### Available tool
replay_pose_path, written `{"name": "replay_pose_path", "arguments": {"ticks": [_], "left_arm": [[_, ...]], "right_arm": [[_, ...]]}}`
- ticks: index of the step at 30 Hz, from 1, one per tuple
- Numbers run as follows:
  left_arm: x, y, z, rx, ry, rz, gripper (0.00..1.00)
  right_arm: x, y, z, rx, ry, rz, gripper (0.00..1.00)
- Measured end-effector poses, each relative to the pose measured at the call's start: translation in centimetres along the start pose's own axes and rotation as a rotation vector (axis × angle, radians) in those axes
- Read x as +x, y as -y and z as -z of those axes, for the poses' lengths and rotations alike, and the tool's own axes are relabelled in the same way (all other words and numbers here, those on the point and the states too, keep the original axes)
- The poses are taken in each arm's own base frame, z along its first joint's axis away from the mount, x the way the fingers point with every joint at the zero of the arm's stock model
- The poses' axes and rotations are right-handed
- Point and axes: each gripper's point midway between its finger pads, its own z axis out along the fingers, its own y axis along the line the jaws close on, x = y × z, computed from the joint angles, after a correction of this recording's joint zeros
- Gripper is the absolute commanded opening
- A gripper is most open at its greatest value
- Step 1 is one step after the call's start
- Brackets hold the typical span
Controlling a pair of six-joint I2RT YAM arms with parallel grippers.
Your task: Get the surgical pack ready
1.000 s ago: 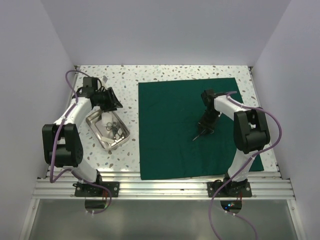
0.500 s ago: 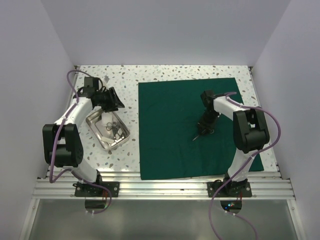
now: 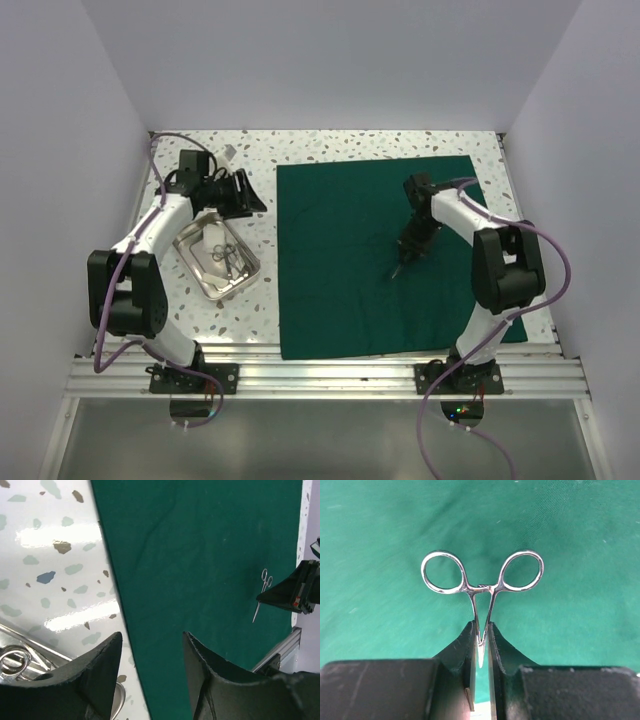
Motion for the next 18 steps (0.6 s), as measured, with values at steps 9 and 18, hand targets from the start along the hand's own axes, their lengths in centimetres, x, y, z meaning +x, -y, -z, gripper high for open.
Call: {"name": "replay_pose_path", "arguments": {"ticks": [9,18], "left_arm": [[-1.2,4.6,0.2,0.199,0.022,-0.048,0.6],[0.2,9.7,-0.2,0.465,-0.008,0.013,0.61]], "right_arm": [[-0.4,-4.8,5.5,-0.178,0.081,0.244,0.0],[8.3,-18.8,14.9,-0.599,0.219,0.849,0.0]]}}
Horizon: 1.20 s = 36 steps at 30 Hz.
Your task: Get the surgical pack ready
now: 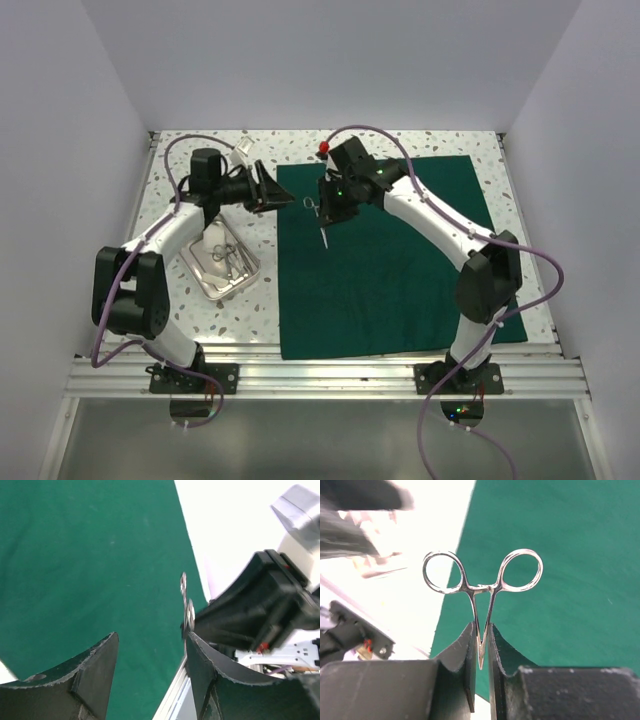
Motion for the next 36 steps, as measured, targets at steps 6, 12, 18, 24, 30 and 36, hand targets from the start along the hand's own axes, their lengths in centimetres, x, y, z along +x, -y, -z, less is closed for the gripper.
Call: {"name": "replay_pose_path", "arguments": {"ticks": [6,12,18,24,30,36], "left_arm": [[0.3,1.2,-0.6,0.049,-0.003,0.012,0.61],[1.0,0.9,-0.8,0.051,-0.011,0.036,0.61],[1.1,1.0,-0.7,0.052,-0.012,0.037,0.38],[1.4,1.2,-0.6,0.06,-0.022,0.053,0.0],[0.6,-1.4,1.9,-0.077,0.026,0.039,0.0],[-2.6,-7.7,9.5,-0.439,0.188,0.038,0.0]], "right_arm": [[-0.6,-3.2,-0.2,-0.065,0.006,0.099,0.0],[-0.1,-4.5,-1.3,-0.088,-0.022,0.139,0.0],[0.2,-5.5,-1.3,-0.104,-0.025,0.159,0.0],[-0.1,-5.8,-1.3,-0.099,-0.039,0.163,0.18],[-1.7,-6.4,-2.3,-0.082,-0.028,0.162,0.58],[-3.6,-7.0,-2.7,-0.068,0.001,0.152,0.59]]}}
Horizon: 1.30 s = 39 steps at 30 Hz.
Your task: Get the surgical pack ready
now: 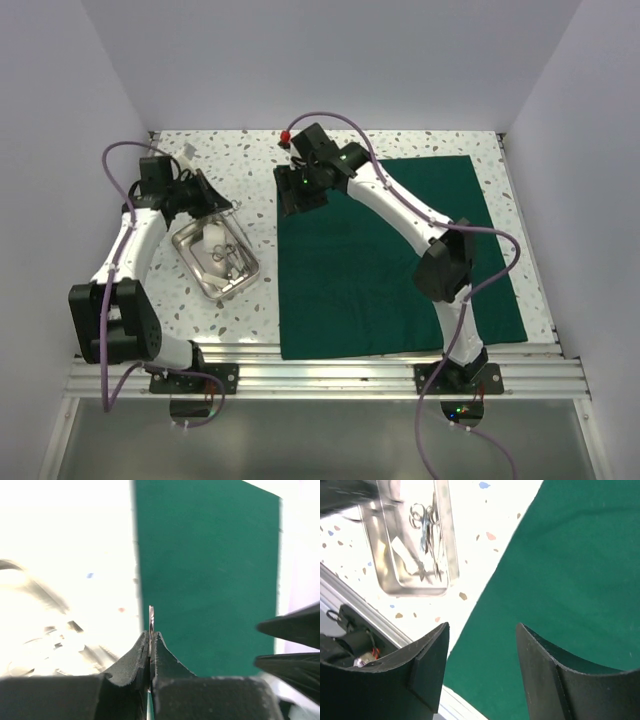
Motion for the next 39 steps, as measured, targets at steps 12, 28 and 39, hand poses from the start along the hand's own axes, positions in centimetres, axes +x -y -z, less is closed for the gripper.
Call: {"name": "replay_pose_path", "arguments": {"ticks": [12,28,39], "left_arm": [[0.5,-8.1,3.7,-0.351,0.026,0.005,0.0],[4.2,-12.4,2.7,-0.461,-0.064,0.069,0.55],[2.7,-10.8,4.2,-0.443,0.016,0.031,0.55]], "right_arm": [[3.2,-0.7,-9.1,-0.032,-0.156,0.001,0.73],[6.3,-6.0,-15.9,-0.13,-0.195,0.098,0.68],[6.9,-5.5,-19.0,-0.096,-0.178,0.082,0.41]]}}
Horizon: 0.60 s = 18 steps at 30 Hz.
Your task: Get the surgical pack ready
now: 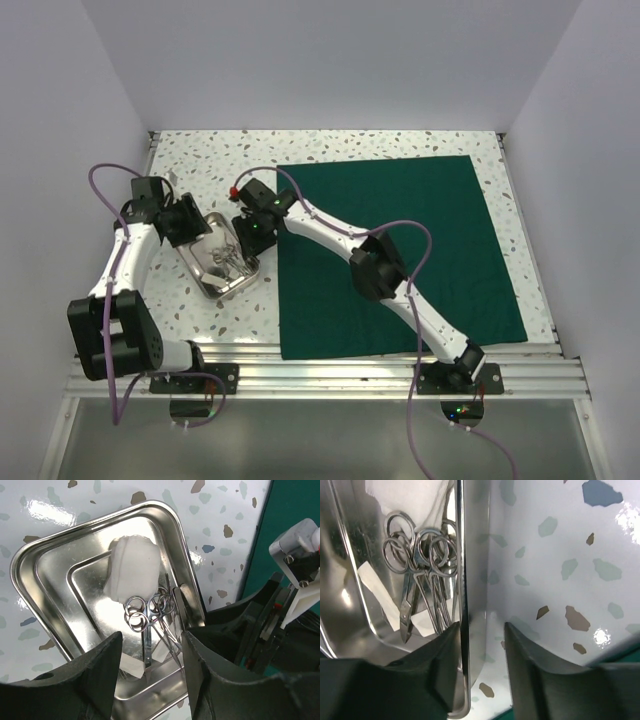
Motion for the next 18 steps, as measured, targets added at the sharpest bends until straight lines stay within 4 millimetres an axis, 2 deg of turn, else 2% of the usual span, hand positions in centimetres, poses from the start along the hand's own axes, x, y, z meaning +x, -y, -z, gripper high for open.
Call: {"name": "replay_pose_path", "arguments": {"ticks": [7,10,11,13,18], "left_arm": [[0.7,-0.1,0.4,0.001,0.002,0.006,0.55],[0.6,0.0,0.6,0.004,0.01,0.006,0.55],[0.6,0.0,0.6,0.005,0.013,0.005,0.55],[0.4,0.1,0.9,0.006,0.024,0.004,0.55],[-0.2,0.3,1.7,-0.001,0.061,0.01,0.56]], "right_arm": [[-0.5,-0.1,-0.5,0.026,0.029,-0.005,0.28],[-0.5,-0.2,-0.5,0.046,0.038,-0.002,0.16],[-0.5,-0.2,-0.5,0.053,0.04,-0.001,0.07],[-0.5,-0.1,-0.5,0.078,0.047,-0.004,0.0],[-0.4,-0.2,-0.4,0.091,0.049,-0.03,0.0]]}}
